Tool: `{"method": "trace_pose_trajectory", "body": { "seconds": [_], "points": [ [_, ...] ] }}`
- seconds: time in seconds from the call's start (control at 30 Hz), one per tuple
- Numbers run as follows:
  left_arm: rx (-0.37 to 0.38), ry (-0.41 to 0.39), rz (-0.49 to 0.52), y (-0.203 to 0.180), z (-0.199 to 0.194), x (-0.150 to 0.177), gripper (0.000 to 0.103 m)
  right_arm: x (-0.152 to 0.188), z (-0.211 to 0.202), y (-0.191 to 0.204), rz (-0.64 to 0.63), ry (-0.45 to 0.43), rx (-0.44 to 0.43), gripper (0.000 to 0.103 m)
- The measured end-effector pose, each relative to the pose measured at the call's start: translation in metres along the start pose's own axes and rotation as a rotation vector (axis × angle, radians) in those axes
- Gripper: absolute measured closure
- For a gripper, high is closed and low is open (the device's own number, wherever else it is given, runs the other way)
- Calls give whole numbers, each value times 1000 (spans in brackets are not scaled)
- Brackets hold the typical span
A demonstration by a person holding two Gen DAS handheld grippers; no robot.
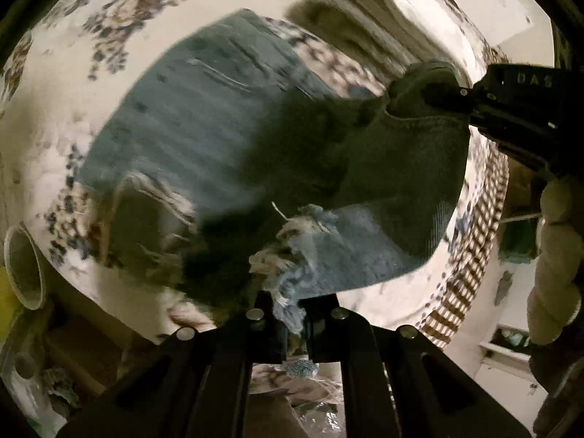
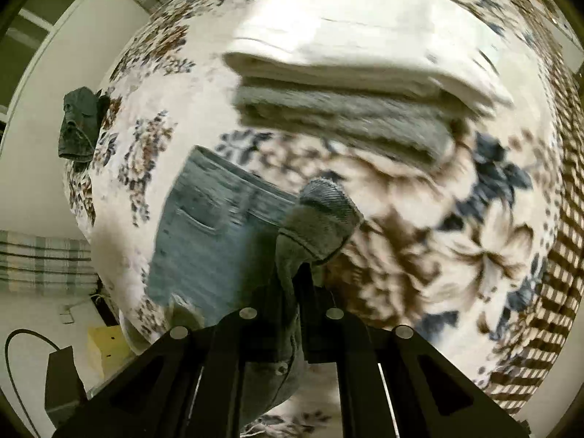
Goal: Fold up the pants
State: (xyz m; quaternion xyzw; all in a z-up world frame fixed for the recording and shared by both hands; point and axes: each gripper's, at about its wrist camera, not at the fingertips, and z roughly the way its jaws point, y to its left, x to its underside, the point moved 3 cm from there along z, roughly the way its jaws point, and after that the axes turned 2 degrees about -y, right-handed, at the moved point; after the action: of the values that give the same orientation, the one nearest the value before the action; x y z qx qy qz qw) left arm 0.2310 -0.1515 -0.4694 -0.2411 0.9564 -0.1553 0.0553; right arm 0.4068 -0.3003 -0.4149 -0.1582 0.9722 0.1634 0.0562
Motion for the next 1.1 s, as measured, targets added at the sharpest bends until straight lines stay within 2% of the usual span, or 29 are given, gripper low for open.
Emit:
{"method": "trace_pose_trajectory", "body": {
  "seconds": [0.07, 0.27, 0.47, 0.53, 0.6, 0.63, 0.67, 0.73, 0.8, 0.83, 0.87, 0.97, 1.03, 1.1],
  "points": [
    [12, 5, -22, 22, -8, -11, 99, -9, 3, 26, -8, 3, 0, 95],
    [21, 33, -95, 99, -14, -47, 98, -40, 48, 106, -39, 24, 33, 95],
    [19, 84, -169, 165, 8, -73, 95, -66, 125, 177, -105, 78, 99, 95],
    [-11, 86, -202, 180, 10, -78, 95, -68, 151, 191, -138, 90, 132, 95],
    [-12, 89, -215, 188, 12, -81, 94, -67, 175, 200, -138, 140, 156, 93],
    [-16, 90, -222, 192, 12, -81, 88, -68, 181, 200, -131, 147, 165, 88],
    [-21, 86, -227, 195, 11, -81, 76, -68, 185, 201, -125, 150, 163, 84],
    [-35, 69, -216, 197, 10, -81, 61, -69, 188, 205, -111, 163, 121, 52],
    [-55, 33, -191, 196, 4, -82, 51, -70, 183, 207, -112, 139, 115, 36],
    [-67, 20, -179, 196, 1, -83, 42, -69, 180, 208, -118, 131, 126, 30],
    [-81, 9, -169, 194, -1, -84, 39, -69, 177, 207, -124, 121, 139, 29],
    [-105, -17, -152, 184, -6, -82, 38, -67, 166, 200, -114, 104, 132, 26],
    [-111, -25, -154, 177, -9, -78, 35, -64, 157, 193, -100, 86, 129, 17],
    [-116, -38, -163, 171, -12, -73, 31, -60, 148, 186, -101, 68, 132, 17]
  ]
}}
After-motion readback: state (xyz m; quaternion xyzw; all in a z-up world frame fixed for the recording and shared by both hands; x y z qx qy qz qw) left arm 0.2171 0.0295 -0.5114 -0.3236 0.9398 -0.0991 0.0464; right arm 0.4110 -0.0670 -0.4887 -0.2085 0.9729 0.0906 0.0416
